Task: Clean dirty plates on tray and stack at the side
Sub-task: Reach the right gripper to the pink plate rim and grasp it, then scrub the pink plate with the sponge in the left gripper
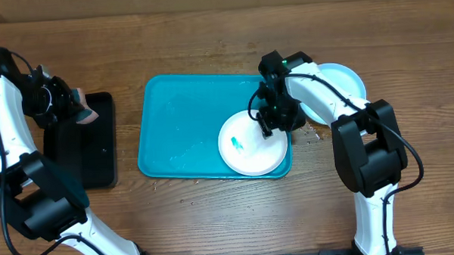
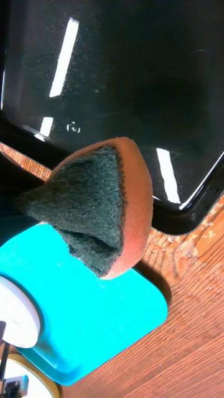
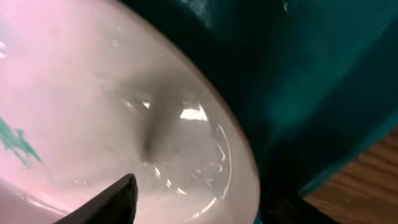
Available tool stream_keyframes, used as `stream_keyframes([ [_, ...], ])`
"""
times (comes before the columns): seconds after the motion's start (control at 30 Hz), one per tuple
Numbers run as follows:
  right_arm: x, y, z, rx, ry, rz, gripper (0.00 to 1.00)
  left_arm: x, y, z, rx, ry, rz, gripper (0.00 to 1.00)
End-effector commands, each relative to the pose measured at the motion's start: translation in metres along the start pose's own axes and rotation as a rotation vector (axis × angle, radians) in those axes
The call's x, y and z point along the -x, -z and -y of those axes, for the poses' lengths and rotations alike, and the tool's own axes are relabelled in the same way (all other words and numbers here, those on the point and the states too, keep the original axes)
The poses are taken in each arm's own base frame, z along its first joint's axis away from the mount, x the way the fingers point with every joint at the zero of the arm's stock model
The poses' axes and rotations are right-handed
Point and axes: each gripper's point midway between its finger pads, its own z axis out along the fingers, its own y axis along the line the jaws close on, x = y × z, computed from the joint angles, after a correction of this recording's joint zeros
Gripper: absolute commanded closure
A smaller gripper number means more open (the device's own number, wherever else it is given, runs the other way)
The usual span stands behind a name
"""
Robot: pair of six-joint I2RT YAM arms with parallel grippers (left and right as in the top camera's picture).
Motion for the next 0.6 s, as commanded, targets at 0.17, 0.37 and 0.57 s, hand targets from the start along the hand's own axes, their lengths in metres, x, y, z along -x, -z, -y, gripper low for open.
stream_keyframes([
  [0.17,0.027,0.008,-0.022,0.136,-0.089,0.125,0.85,-0.006,0.005,0.033,-0.035,-0.093,0.01,0.96],
  [0.37,0.068,0.019,-0.035,0.208,-0.051,0.29,0.57,-0.036,-0.014,0.083,-0.041,-0.27,-0.062,0.96],
  [0.57,0.024,0.006,-0.016,0.099,-0.122,0.111,0.49,-0.064,-0.031,0.127,-0.041,-0.402,-0.103,0.96],
])
